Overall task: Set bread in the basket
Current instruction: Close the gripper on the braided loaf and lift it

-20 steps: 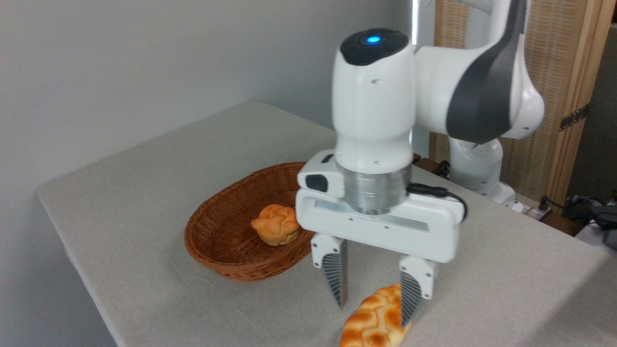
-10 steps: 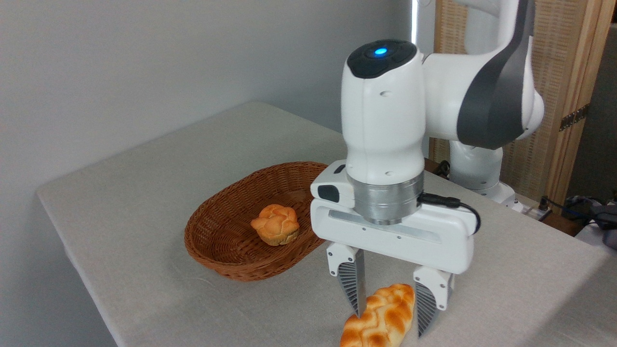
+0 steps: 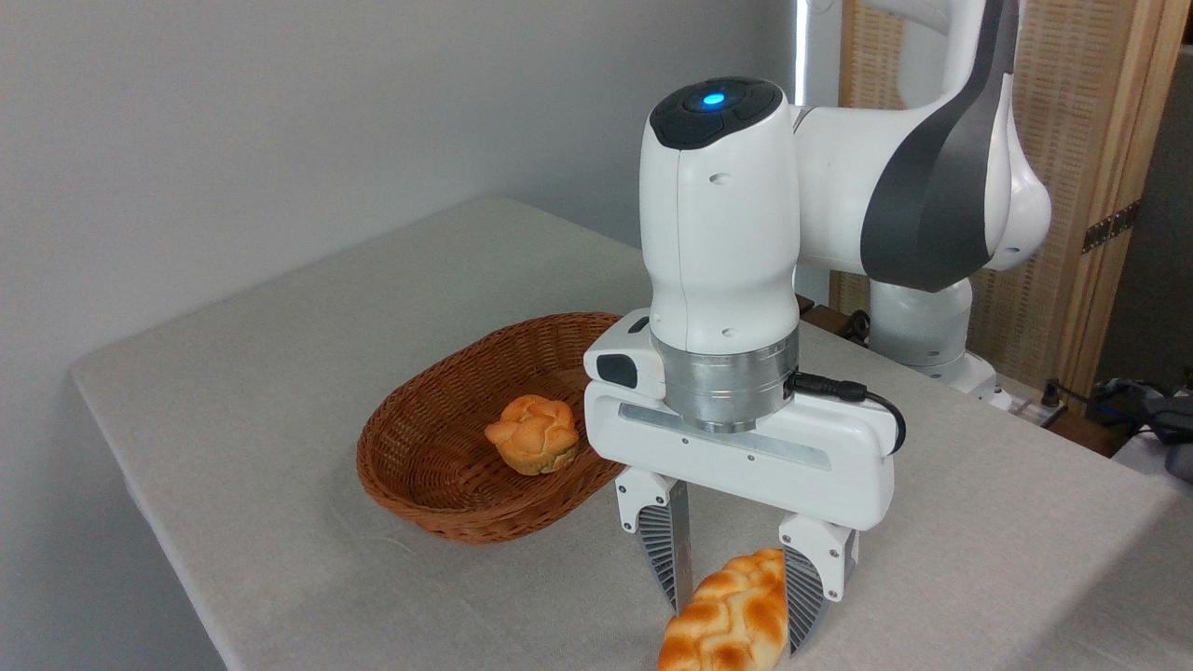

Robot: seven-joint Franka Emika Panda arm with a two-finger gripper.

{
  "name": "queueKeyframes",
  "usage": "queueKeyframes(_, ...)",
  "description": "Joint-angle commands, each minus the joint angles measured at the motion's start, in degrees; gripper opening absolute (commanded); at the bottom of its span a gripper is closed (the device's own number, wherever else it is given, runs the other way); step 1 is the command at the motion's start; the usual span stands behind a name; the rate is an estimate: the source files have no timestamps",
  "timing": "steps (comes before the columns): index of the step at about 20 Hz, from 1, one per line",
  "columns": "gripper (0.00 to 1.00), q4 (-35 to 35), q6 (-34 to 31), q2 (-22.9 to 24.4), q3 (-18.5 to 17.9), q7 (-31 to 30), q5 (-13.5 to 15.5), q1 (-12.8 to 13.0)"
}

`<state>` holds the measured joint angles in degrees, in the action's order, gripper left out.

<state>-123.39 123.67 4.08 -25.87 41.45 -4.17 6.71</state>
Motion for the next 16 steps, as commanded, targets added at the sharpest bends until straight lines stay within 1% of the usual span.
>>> queueKeyframes(1,1.0,-1.23,1.31,0.41,-0.41,0.38,-0.4,0.41)
queueKeyframes(5,1.0,-1.32,1.4,-0.12,-0.41,0.38,-0.4,0.5)
queueKeyframes(8,1.0,-1.32,1.75,-0.21,-0.41,0.38,-0.4,1.02)
queueKeyframes(15,1.0,-1.59,2.27,-0.47,-0.32,0.3,-0.31,1.11)
queueKeyframes(16,1.0,-1.5,2.28,-0.47,-0.32,0.12,0.39,1.03)
